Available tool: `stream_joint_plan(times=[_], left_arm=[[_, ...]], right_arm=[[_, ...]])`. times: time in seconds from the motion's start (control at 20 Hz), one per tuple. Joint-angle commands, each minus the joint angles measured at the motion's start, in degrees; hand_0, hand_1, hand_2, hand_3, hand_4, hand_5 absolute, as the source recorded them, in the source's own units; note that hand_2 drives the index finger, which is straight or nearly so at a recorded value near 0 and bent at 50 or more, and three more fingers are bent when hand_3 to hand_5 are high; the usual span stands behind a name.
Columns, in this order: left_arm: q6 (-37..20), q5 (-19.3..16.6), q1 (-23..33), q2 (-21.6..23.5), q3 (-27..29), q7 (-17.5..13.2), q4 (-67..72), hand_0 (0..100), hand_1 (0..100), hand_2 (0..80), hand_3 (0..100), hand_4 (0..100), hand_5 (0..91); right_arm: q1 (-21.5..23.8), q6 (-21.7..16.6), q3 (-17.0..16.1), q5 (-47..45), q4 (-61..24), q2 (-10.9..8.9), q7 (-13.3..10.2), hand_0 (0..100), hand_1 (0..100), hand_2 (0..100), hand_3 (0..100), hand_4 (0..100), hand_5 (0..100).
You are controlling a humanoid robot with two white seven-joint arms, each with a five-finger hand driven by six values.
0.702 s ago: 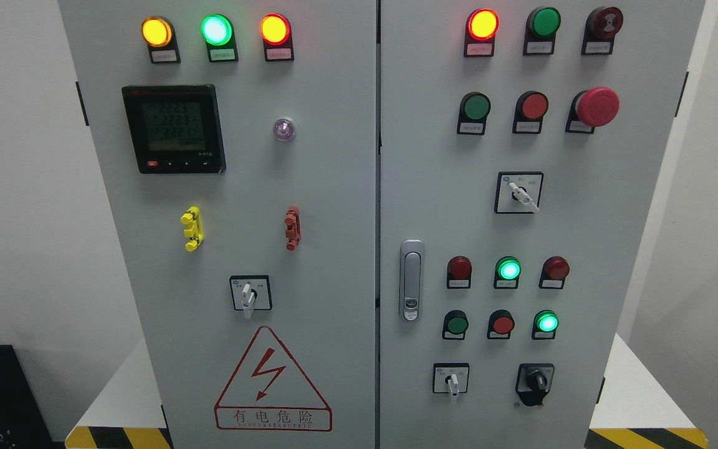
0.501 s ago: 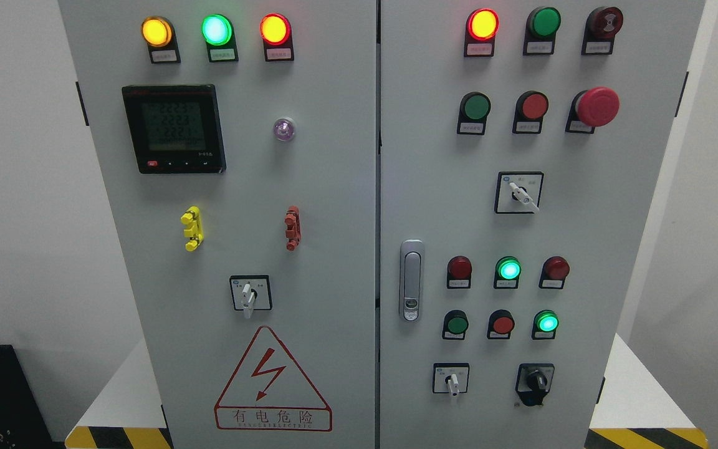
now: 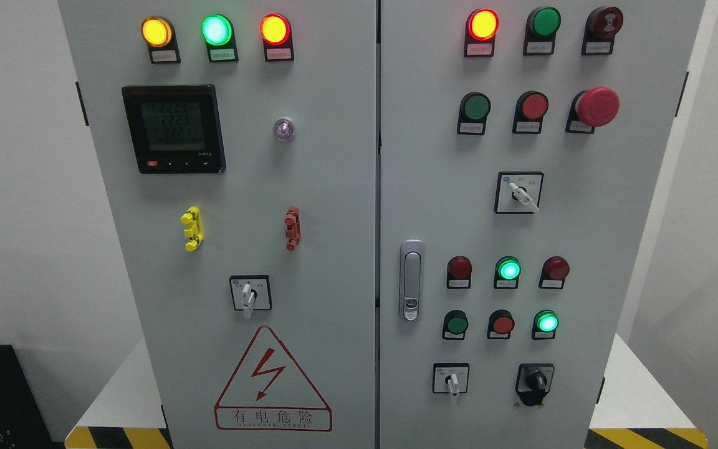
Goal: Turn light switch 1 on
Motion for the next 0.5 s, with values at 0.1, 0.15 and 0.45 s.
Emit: stream_joint_plan(times=[0.1, 0.15, 0.45], left_arm=[[0.57, -1.08, 14.37, 5.88, 1.23, 0.59, -40.09, 36, 18, 0.0, 0, 0, 0.0], [0.48, -1.17, 15.95, 6.32, 1.23, 0.68, -43.35, 36, 18, 0.0, 0, 0, 0.0], [0.4, -1.26, 17.9, 7.55, 6.5, 0.42, -55.59, 38, 19, 0.0, 0, 0, 0.0]], right_arm=[[0.03, 0.05, 0.0, 0.0, 0.0, 0.0, -0.03, 31, 0, 0, 0, 0, 0], [0.03, 0.05, 0.0, 0.0, 0.0, 0.0, -0.03, 31, 0, 0, 0, 0, 0], [0.03, 0.05, 0.0, 0.0, 0.0, 0.0, -0.03, 31, 0, 0, 0, 0, 0]])
